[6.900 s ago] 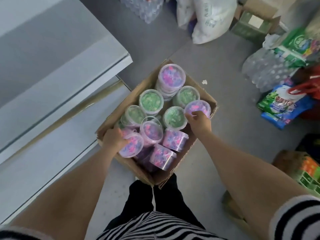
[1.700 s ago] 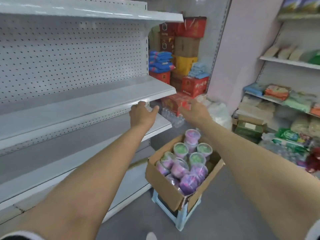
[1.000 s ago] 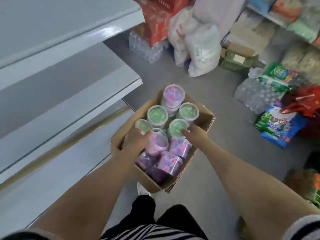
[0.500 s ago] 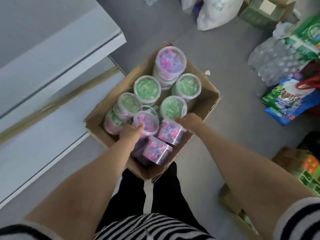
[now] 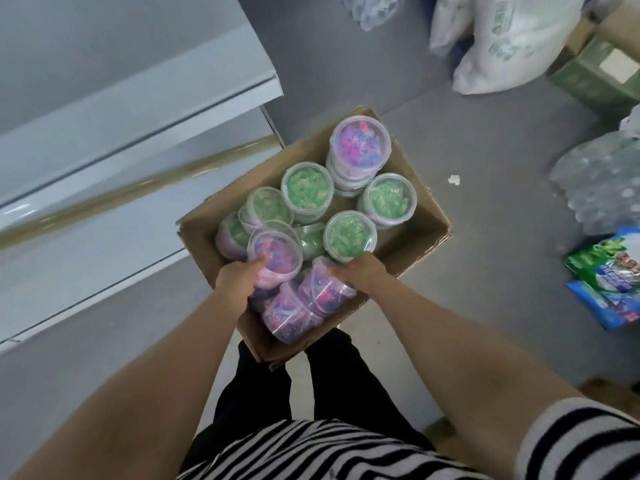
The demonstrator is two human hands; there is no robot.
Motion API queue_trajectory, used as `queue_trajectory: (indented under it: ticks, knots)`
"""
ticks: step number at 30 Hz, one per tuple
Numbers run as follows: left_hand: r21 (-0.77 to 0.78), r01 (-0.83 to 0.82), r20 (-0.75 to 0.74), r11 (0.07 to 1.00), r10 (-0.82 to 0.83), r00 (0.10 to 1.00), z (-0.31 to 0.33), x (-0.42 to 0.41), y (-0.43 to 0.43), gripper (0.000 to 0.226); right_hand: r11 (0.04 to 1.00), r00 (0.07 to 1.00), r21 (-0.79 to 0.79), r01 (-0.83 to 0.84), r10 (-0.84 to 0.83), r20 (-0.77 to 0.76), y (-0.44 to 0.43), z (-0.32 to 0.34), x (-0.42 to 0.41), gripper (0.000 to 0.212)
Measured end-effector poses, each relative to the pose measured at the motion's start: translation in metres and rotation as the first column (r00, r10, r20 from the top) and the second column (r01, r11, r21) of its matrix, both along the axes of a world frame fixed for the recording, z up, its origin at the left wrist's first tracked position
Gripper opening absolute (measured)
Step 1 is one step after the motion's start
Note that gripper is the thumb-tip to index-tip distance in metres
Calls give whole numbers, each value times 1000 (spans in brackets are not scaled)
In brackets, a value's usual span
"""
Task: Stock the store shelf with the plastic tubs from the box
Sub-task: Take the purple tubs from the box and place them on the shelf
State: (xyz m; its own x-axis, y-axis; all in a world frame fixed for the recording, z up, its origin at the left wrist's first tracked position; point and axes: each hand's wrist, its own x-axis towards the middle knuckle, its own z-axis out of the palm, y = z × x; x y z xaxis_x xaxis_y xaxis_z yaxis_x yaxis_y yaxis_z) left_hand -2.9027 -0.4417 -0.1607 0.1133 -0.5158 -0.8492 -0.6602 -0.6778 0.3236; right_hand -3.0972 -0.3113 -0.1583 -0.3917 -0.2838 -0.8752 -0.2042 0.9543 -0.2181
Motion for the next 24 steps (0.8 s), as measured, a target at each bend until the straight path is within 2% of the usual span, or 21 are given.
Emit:
queue_trajectory:
  ticks: [2,3,4,7,9,11,14,17,18,20,22,24]
  knots:
    - [-4,-72,-16,997,71,997,4,6,5,43,996,996,28,82,-83,13,3,-25,-1,124]
    - [2,-103,-31,995,103,994,7,7,8,39,994,995,43,100,-101,19,-1,-16,0,134]
    - [11,-138,-50,990,139,989,12,8,11,35,990,990,53,127,-130,62,-3,-14,1,135]
    - [41,-240,-123,970,243,962,22,11,19,27,987,955,75,143,-157,251,-5,-5,4,89]
    - [34,-291,-171,956,292,941,29,12,22,24,989,940,89,119,-141,311,1,-11,6,108]
    - [29,-333,-209,942,332,920,32,15,24,21,985,916,88,151,-173,363,5,-19,7,107]
    - [26,-369,-258,929,363,895,37,23,26,20,967,897,111,228,-253,363,1,-19,10,85]
    - [15,-395,-323,919,378,867,38,36,28,21,917,865,60,394,-392,312,3,-8,23,37]
    - [12,-411,-345,912,389,854,39,42,28,20,888,842,66,454,-453,293,6,-4,29,32]
    - [11,-447,-377,894,418,827,42,56,32,21,818,773,56,572,-560,298,10,4,42,29]
    - [10,-485,-421,874,444,791,49,73,35,23,781,730,10,625,-589,345,9,19,61,26]
    - [19,-507,-466,862,456,758,60,95,37,23,698,672,-75,712,-646,362,9,32,79,42]
